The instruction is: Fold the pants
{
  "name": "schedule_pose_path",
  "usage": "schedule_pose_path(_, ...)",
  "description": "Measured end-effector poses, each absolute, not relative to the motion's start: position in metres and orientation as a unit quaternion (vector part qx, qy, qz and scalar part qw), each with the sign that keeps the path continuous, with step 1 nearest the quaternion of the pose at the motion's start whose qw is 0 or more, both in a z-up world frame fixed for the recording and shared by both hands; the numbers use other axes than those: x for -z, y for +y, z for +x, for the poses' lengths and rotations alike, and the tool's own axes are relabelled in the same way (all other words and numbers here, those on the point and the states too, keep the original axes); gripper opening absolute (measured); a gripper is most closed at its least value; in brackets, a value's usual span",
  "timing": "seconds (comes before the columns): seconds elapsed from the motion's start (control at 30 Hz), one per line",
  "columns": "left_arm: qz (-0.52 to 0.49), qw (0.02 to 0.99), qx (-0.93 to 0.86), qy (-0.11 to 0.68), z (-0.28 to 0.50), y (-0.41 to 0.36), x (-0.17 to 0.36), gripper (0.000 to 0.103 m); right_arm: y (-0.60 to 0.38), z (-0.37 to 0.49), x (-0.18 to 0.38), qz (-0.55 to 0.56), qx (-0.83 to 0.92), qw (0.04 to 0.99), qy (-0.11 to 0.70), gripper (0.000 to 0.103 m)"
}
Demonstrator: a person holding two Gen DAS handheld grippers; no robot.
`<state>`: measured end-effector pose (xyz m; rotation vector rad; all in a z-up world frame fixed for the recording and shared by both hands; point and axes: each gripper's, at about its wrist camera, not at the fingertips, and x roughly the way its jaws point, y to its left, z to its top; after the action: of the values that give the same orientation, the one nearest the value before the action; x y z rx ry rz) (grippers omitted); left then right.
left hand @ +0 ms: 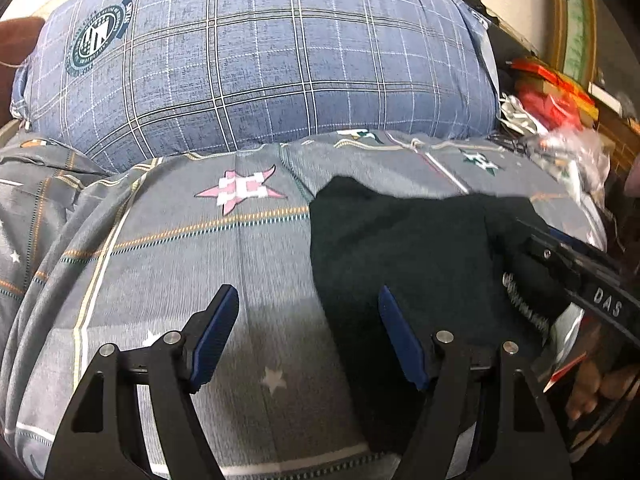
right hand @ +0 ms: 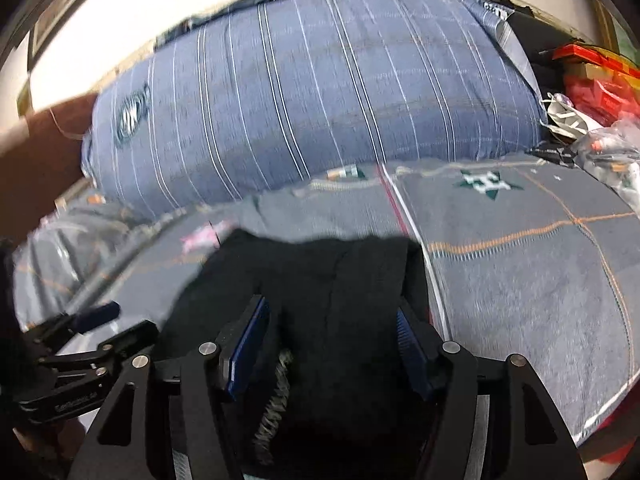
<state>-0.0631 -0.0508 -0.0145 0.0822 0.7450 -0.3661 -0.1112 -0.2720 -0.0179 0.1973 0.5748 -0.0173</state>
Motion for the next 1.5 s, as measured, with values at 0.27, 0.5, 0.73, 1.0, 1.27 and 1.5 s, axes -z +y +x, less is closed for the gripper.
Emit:
schedule_pose_path(0.27,0.059,0.895,0.194,0.398,-0.033,-0.076,0.021,0.073,-0.258,-0.068,0.01,0.083,0.001,0.949,0.303,0.065)
schedule_pose_path(0.5,0.065,0.883,0.194,0.423,-0.031,-0.072,0.034,0.073,-0.264,-0.044,0.033,0.095,0.006,0.93,0.355,0.065)
schedule_pose_path(0.73,0.079,0.886,0.209,0.406,-0.057,-0.066,0.013,0.073,-0.265,-0.085,0.01,0.073,-0.003,0.944,0.322,0.065)
schedule_pose_path(1.0,0.104,0.87,0.234,0.421,-0.08,-0.07,0.024,0.073,-0.259,-0.122,0.01,0.051,-0.011,0.926,0.373,0.067)
schedule_pose_path(1.27,0.06,0.871,0.235,0.427,-0.073,-0.049,0.019,0.073,-0.283,-0.12,0.024,0.127,-0.038,0.907,0.4,0.067)
schedule_pose_path(1.5,-0.014,0.849,0.283,0.446,-0.049,-0.028,0.024,0.073,-0.316,-0.122,0.013,0.173,-0.047,0.903,0.39,0.069)
